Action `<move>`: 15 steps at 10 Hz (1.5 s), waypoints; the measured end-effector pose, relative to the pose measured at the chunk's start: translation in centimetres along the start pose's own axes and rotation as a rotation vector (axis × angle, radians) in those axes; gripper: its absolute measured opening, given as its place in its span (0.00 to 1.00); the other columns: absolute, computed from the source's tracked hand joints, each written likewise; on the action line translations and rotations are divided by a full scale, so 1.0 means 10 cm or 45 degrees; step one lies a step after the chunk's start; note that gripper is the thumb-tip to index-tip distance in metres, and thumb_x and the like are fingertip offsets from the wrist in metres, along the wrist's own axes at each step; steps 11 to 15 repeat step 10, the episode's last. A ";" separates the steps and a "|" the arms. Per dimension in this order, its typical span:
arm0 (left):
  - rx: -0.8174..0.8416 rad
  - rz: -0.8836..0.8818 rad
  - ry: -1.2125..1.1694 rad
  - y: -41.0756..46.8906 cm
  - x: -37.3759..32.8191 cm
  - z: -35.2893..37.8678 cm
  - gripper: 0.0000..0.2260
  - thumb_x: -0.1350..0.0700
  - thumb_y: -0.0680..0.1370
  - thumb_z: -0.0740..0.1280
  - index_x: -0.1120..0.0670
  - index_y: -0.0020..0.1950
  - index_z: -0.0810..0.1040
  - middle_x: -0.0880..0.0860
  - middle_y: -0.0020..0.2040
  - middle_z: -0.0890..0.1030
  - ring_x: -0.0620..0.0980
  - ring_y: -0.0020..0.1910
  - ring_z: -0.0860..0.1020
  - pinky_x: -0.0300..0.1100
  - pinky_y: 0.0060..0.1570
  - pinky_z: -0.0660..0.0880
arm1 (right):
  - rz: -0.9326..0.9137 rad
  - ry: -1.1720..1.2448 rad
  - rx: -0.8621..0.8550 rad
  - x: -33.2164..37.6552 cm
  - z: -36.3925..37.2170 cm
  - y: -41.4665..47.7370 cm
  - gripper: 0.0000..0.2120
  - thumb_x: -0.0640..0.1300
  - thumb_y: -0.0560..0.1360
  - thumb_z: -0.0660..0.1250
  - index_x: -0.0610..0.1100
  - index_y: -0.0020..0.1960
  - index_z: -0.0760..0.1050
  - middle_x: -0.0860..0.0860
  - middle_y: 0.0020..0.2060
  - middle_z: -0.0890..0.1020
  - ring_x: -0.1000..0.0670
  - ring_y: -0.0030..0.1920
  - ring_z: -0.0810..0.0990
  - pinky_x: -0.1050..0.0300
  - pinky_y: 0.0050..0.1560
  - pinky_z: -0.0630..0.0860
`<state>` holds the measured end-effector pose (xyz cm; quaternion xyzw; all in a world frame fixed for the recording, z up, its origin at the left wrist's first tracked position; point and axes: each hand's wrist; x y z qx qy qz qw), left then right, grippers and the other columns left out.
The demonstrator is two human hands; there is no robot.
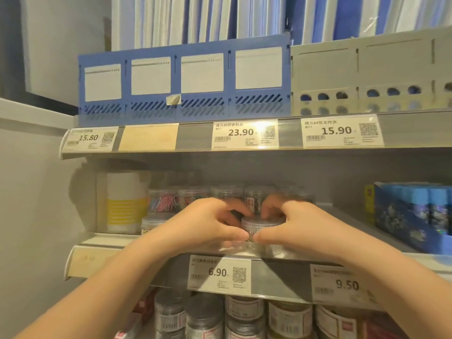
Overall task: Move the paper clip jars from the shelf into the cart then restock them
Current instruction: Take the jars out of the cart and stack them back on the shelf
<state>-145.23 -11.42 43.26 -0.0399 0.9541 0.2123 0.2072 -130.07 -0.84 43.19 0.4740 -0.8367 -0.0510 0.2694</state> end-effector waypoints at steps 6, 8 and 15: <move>-0.056 -0.090 0.047 -0.05 0.03 0.00 0.17 0.49 0.73 0.71 0.50 0.60 0.77 0.48 0.52 0.83 0.44 0.51 0.79 0.39 0.55 0.74 | -0.028 -0.006 -0.084 0.04 0.01 -0.08 0.14 0.56 0.70 0.68 0.55 0.53 0.70 0.57 0.50 0.76 0.55 0.49 0.75 0.62 0.47 0.71; -0.287 -0.002 -0.062 -0.27 0.07 0.03 0.06 0.52 0.76 0.66 0.45 0.51 0.80 0.42 0.47 0.82 0.38 0.47 0.78 0.36 0.52 0.74 | -0.010 -0.159 -0.219 0.10 0.09 -0.26 0.18 0.58 0.74 0.62 0.55 0.62 0.69 0.56 0.50 0.76 0.57 0.46 0.75 0.59 0.49 0.73; -0.268 0.052 0.102 -0.59 0.08 0.08 0.10 0.52 0.77 0.64 0.47 0.57 0.79 0.43 0.54 0.81 0.39 0.53 0.76 0.36 0.56 0.72 | -0.017 -0.329 -0.473 0.13 0.36 -0.51 0.23 0.54 0.77 0.59 0.50 0.69 0.63 0.50 0.64 0.73 0.49 0.63 0.71 0.53 0.63 0.68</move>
Point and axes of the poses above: each hand's wrist, its own y-axis towards the middle knuckle, its own z-axis out of the palm, x = y × z
